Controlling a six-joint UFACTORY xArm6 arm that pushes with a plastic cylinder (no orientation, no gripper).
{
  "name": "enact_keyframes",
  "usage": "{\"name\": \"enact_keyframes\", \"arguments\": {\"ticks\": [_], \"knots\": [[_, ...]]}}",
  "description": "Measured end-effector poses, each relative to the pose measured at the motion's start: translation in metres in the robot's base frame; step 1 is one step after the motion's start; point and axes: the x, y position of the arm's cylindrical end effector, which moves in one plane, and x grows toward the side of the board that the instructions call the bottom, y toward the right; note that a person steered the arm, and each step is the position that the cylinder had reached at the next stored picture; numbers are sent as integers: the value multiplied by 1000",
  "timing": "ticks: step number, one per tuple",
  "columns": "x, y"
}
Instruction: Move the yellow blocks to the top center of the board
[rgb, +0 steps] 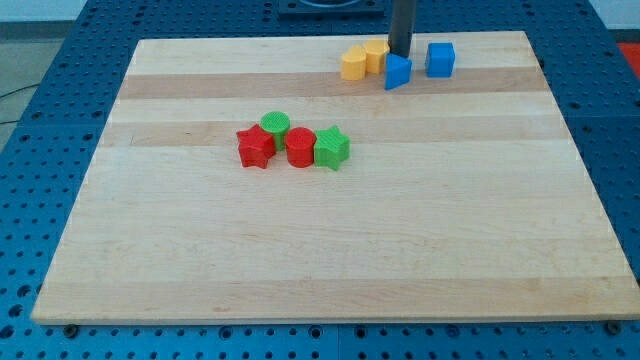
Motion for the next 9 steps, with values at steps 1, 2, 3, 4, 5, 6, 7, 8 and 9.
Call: {"name": "enact_keyframes", "arguments": {"ticks": [1,2,3,4,5,6,7,8,9], "knots": [[6,-5],[4,-22],[15,-17],[22,8],[13,3],[1,-14],[-20,-50],[-39,-59],[-40,-57]]}}
